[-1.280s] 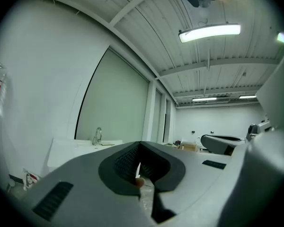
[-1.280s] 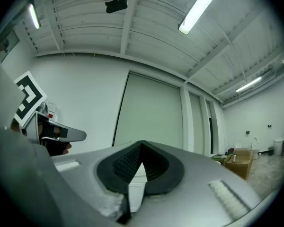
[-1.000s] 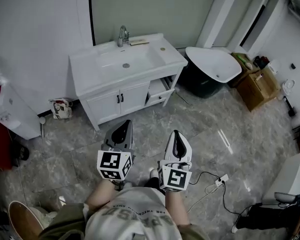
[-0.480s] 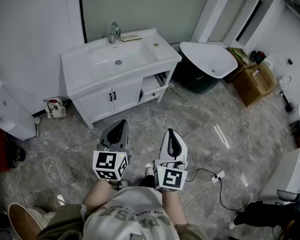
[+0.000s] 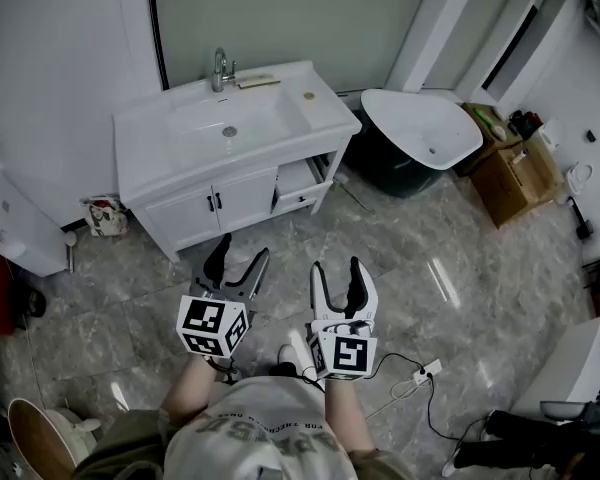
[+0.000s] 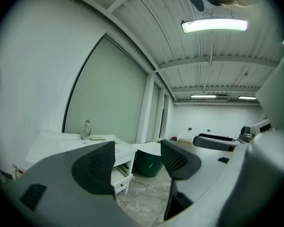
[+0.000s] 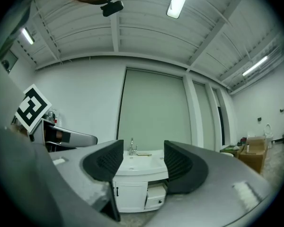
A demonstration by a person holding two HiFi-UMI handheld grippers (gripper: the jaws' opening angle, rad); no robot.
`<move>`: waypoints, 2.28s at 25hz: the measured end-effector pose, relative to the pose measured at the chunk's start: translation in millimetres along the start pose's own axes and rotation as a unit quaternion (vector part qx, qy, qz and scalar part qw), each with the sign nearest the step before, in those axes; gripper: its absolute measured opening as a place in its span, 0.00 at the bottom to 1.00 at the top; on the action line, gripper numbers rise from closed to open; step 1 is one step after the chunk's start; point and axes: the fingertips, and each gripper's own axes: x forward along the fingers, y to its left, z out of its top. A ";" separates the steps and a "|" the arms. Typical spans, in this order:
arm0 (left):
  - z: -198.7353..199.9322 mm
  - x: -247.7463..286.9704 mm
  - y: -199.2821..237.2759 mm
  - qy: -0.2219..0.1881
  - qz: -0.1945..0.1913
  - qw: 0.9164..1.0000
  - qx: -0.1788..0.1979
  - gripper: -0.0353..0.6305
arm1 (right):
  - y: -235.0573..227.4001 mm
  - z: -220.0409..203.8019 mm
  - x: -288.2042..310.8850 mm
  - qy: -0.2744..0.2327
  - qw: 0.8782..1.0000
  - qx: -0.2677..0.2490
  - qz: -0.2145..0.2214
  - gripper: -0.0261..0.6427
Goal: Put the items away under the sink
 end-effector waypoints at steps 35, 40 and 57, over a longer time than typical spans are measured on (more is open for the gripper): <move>-5.9 264.7 1.4 0.049 0.016 0.999 -0.014 0.52 | -183.1 -54.7 182.4 0.066 0.997 -0.024 0.019 0.42; 22.5 329.9 32.9 0.045 -0.004 0.999 -0.006 0.52 | -192.8 -54.2 255.2 0.059 0.998 -0.021 0.012 0.42; 50.6 449.7 119.5 0.054 -0.003 0.999 -0.008 0.52 | -210.1 -78.7 415.9 0.058 0.998 0.004 0.027 0.42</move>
